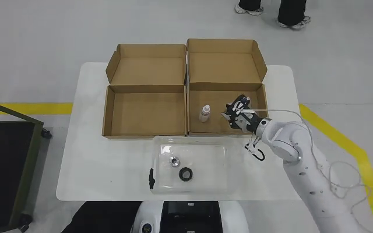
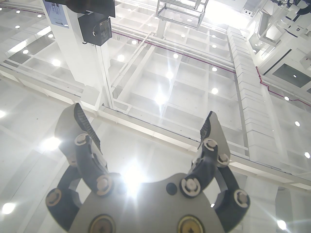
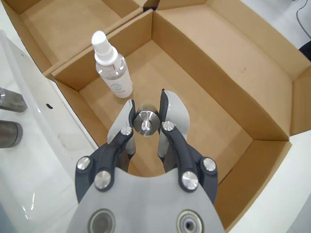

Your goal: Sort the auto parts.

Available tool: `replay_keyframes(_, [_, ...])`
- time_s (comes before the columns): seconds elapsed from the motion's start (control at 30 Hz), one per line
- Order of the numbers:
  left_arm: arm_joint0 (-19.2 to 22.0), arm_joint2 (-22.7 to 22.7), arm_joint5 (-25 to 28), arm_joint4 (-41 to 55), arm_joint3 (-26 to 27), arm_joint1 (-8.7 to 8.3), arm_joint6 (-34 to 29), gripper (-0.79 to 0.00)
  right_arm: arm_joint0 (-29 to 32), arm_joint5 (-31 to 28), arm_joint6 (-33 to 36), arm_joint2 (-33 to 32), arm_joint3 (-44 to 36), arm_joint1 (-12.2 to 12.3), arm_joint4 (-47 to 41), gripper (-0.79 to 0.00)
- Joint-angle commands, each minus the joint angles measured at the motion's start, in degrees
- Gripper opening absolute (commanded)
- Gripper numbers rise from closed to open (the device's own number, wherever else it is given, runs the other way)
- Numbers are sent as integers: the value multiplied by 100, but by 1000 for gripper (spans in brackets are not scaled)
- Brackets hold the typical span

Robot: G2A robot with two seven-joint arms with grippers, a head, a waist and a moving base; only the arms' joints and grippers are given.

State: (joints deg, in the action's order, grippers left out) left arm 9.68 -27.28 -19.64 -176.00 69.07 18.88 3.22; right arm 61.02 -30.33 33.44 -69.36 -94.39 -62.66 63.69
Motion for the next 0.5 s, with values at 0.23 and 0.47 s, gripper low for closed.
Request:
replay_keyframes(0.23, [0,0,0,0,0,0,0,0,-697,38,621,607,788,-134,-194,-785])
replay_keyframes(0.47, [0,0,0,0,0,0,0,0,-937,139,732,828,1139,-195,-167,-625])
